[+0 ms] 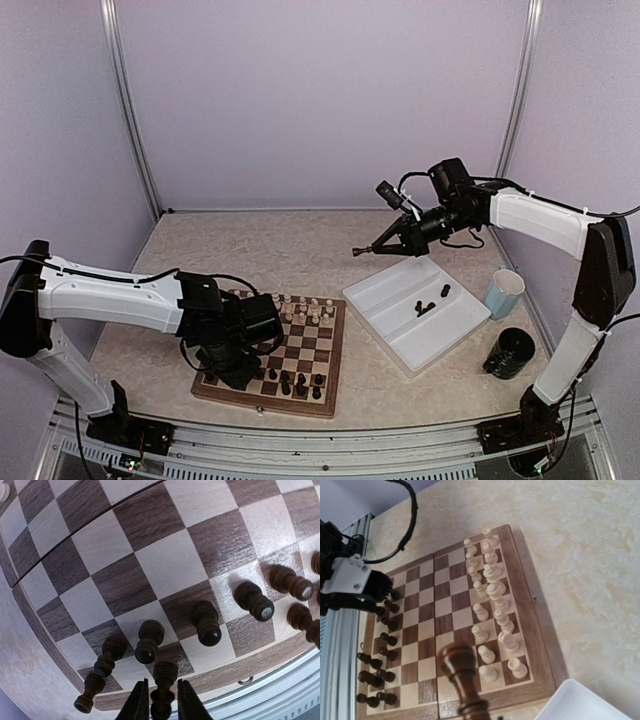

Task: Set up the chess pieces on the board
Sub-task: Place the bishop on f8, then place the queen at d8.

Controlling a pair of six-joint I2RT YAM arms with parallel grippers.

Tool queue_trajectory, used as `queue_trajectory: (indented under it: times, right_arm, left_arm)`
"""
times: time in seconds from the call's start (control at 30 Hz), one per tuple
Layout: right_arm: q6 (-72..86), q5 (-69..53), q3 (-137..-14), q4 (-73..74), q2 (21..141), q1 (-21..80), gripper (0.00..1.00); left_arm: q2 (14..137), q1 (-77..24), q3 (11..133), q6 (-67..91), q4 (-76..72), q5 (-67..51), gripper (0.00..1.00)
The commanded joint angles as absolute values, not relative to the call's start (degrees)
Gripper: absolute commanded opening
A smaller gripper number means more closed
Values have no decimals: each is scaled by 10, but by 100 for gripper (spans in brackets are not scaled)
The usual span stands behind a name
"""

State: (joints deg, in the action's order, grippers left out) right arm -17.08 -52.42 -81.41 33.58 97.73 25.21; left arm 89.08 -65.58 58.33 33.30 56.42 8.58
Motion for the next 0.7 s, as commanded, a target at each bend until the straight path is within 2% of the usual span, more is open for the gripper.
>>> queue_trajectory:
  times: [0.0,0.17,0.33,0.4,0.47,0.67]
  right_arm:
    - [-187,-509,-818,351,982,268,0]
    - [-225,-458,-845,388,976,300,0]
    - [-280,-375,-898,444,982,363,0]
    - [-310,-333,-925,477,997,400,0]
    - [-329,-286,-940,494,1007,440,0]
    - [-379,-180,-920,490,1034,557,0]
  left_arm:
    - [901,-655,597,332,557,96,26]
    - [879,-674,637,351,588,115,36]
    - [806,-680,678,376,613,151,40]
    - [774,-676,692,387,620,181,45]
    - [738,-653,698,392,620,210,48]
    - [652,-559,700,391,573,271,49]
